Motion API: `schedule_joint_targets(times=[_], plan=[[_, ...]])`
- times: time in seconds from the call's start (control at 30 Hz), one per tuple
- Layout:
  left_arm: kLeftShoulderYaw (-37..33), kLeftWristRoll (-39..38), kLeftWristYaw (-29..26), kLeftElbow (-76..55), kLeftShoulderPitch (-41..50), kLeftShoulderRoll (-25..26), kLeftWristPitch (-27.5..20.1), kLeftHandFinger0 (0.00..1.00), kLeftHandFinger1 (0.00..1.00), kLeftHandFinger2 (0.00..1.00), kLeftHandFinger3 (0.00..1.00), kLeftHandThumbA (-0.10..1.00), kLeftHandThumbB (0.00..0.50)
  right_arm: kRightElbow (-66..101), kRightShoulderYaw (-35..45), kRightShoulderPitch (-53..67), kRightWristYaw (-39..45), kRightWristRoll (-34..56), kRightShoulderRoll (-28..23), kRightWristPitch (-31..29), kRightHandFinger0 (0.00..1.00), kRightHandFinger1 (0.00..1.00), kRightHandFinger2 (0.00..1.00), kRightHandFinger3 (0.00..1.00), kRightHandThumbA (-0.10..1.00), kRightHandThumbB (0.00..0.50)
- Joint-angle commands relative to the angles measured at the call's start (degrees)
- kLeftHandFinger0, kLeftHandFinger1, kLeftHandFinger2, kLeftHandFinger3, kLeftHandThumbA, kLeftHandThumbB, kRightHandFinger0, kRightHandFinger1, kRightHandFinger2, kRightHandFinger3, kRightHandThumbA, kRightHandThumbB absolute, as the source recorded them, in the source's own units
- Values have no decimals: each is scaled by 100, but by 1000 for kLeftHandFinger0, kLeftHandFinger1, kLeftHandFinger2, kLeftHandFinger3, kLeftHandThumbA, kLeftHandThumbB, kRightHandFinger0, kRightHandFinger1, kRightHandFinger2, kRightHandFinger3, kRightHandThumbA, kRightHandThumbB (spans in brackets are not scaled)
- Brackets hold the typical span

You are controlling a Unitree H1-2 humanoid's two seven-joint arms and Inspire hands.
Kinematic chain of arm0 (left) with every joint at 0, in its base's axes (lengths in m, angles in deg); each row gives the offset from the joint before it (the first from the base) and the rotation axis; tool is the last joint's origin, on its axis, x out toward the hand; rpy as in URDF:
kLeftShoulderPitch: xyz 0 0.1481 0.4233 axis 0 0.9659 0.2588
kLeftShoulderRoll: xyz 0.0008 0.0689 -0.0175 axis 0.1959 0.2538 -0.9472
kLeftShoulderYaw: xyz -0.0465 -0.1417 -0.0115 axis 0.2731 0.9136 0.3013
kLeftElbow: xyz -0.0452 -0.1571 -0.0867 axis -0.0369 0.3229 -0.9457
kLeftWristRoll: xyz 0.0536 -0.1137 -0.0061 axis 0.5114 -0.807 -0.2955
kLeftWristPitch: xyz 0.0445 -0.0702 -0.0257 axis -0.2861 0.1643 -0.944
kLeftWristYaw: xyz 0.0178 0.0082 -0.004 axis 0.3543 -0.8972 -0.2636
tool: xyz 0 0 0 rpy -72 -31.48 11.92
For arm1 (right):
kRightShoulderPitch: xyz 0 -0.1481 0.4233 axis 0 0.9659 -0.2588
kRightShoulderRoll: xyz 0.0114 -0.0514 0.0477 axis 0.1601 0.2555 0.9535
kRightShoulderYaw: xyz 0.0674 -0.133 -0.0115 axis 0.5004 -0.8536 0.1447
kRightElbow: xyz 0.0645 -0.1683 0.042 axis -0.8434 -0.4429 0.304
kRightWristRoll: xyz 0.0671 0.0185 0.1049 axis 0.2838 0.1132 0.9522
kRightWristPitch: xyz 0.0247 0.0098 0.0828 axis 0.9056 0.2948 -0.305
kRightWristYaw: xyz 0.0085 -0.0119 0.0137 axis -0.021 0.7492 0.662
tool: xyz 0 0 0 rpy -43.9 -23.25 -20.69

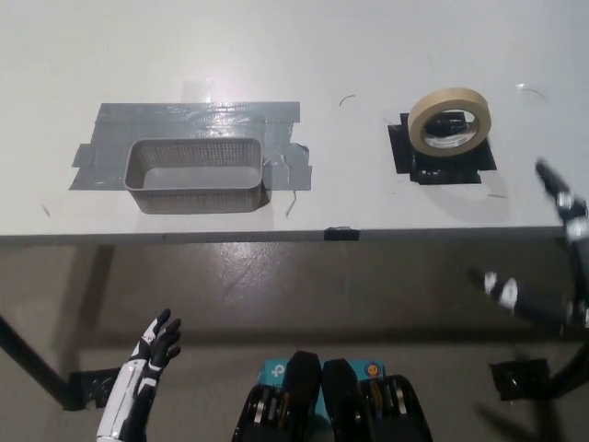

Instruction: The robot picks the tape placed on the black area with right hand and places it in the small grey container.

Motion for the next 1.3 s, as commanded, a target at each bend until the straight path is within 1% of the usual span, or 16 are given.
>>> schedule_joint_targets(times=[0.0,0.07,0.13,0.17,0.27,0.33,0.43,0.5,0.63,0.77,0.93,1.0,1.03,1.17,1.2,1.27], plan=[[53,-232,100,-8,-77,33,-141,1000,1000,1000,1000,922,177,63,-281,-1103,503,-1396,-472,1124,1000,1000,1000,1000,932,284],[53,-230,100,89,-81,22,-206,1000,1000,1000,1000,926,177,-421,-455,-1579,542,-1552,-622,1229,1000,1000,1000,1000,949,300],[63,-227,96,94,-31,17,-194,1000,1000,1000,1000,933,182,-880,-626,-1910,508,-1697,-697,1271,1000,1000,1000,1000,926,305],[74,-233,103,104,-21,27,-196,1000,1000,1000,1000,931,187,-1146,-744,-2105,537,-1802,-740,1388,1000,1000,1000,1000,933,320],[99,-241,104,114,-40,38,-157,1000,1000,1000,1000,931,199,-1702,-945,-2502,483,-1894,-765,1477,1000,1000,1000,1000,919,328],[111,-226,101,78,-32,59,-120,1000,1000,1000,1000,940,193,-2063,-1118,-2758,410,-2042,-766,1532,1000,1000,1000,1000,909,338],[110,-272,141,57,-13,75,-121,1000,1000,1000,1000,941,173,-2654,-1372,-3175,374,-2197,-760,1573,1000,1000,1000,1000,937,371],[95,-210,120,85,1,78,-155,1000,1000,1000,1000,951,184,-2996,-1524,-3402,378,-2285,-740,1619,1000,1000,1000,1000,960,382],[68,-178,134,141,17,96,-205,1000,1000,1000,1000,963,188,-3430,-1712,-3666,378,-2366,-669,1748,1000,1000,1000,1000,966,382],[69,-160,124,192,18,102,-274,1000,1000,1000,1000,964,185,-3895,-1842,-3844,286,-2404,-609,1705,1000,1000,1000,1000,969,373],[64,-173,146,205,13,123,-278,1000,1000,1000,1000,969,211,-4303,-1891,-4028,284,-2355,-551,1652,1000,1000,1000,1000,1000,386],[58,-185,158,179,-2,125,-248,1000,1000,1000,1000,962,203,-4475,-1971,-4141,295,-2424,-539,1658,1000,1000,1000,1000,1000,391],[59,-198,166,176,-2,128,-249,1000,1000,1000,1000,958,195,-4613,-1980,-4199,248,-2404,-516,1605,1000,1000,1000,1000,1000,403],[64,-203,161,164,-11,127,-225,1000,1000,1000,1000,951,187,-4675,-2004,-4296,275,-2391,-501,1623,1000,1000,1000,1000,1000,398],[74,-220,156,181,-17,119,-232,1000,1000,1000,1000,947,199,-4692,-2014,-4335,302,-2388,-498,1639,1000,1000,1000,1000,1000,397],[80,-224,142,179,-17,104,-235,1000,1000,1000,1000,945,205,-4760,-2027,-4400,331,-2375,-489,1656,1000,1000,1000,1000,1000,397]])
